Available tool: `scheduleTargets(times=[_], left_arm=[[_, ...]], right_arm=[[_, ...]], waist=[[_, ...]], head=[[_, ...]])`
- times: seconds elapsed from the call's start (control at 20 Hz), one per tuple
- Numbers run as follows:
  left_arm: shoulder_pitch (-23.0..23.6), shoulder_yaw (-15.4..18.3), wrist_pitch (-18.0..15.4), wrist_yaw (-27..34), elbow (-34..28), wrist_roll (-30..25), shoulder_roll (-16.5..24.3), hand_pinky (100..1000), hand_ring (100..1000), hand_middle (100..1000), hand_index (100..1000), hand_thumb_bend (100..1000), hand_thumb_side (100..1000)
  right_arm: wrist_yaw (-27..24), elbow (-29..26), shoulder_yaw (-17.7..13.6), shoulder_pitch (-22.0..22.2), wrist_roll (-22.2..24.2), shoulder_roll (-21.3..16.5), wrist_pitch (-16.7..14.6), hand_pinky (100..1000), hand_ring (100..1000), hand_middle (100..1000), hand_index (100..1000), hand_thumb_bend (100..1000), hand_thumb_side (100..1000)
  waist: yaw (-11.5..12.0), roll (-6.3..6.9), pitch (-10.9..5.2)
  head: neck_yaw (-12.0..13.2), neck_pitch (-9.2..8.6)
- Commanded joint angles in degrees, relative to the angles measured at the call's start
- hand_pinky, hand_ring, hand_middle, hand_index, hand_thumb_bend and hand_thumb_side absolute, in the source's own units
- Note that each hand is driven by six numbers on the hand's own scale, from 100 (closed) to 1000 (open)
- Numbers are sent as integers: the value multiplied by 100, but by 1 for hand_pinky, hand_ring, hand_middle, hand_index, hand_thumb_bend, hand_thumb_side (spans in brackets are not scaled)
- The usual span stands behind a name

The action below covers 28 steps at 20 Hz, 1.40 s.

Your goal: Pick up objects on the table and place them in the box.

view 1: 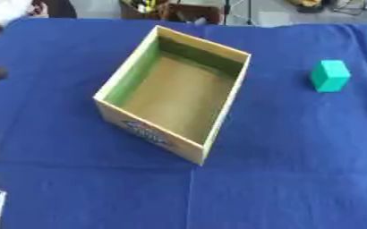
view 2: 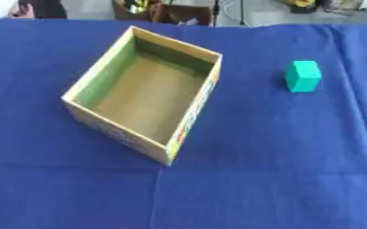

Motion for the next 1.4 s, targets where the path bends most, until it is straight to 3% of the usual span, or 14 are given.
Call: scheduleTargets(times=[0.05,0.15,0.3,0.5,0.7,0.75,0.8,0.9,1.15,1.2,1.4], left_arm=[[-51,21,6,17,-100,-10,47,676,589,701,839,100,1000],[-48,18,11,18,-100,-14,50,676,590,702,840,100,1000],[-31,18,21,21,-100,-12,63,675,590,702,840,100,1000],[-4,-4,41,25,-100,-29,74,675,590,701,839,100,1000],[5,-8,49,29,-100,-39,72,675,590,701,839,100,1000],[6,-8,50,29,-100,-39,72,675,590,701,839,100,1000],[7,-12,51,29,-100,-42,79,675,590,703,839,100,1000],[16,-43,64,33,-100,-67,120,674,590,706,839,100,1000],[24,-55,77,56,-100,-83,99,674,590,706,839,100,1000],[22,-64,81,60,-100,-91,100,673,590,707,837,100,1000],[4,-121,104,92,-100,-147,99,673,590,707,837,100,1000]], right_arm=[[58,-108,-61,-87,18,-310,45,789,901,748,823,241,1000],[117,-108,-65,-131,37,-452,91,785,892,764,836,283,1000],[235,-108,-44,-345,215,-1097,241,780,880,783,852,341,1000],[372,-108,124,-738,950,-2115,578,780,879,804,870,408,1000],[321,-108,153,-945,1425,-2385,728,780,879,804,870,408,1000],[305,-108,148,-956,1459,-2394,732,780,879,804,870,408,1000],[301,-108,155,-974,1486,-2411,726,786,883,834,890,538,1000],[396,-61,319,-1145,1605,-2583,624,794,893,856,896,609,1000],[744,458,829,-1653,2005,-3199,411,794,893,856,896,609,1000],[768,519,861,-1676,2089,-3274,382,815,919,882,930,601,920],[1038,980,1297,-1793,2417,-3677,236,826,935,894,949,586,847]], waist=[[-24,-6,-132],[-38,-6,-141],[-48,-7,-175],[-46,-29,-225],[-56,-27,-236],[-57,-27,-236],[-48,-37,-242],[-2,-87,-271],[10,-49,-286],[26,-59,-284],[115,-72,-282]], head=[[-72,58],[-88,60],[-117,62],[-153,97],[-154,103],[-153,103],[-159,106],[-175,110],[-195,110],[-208,92],[-284,38]])
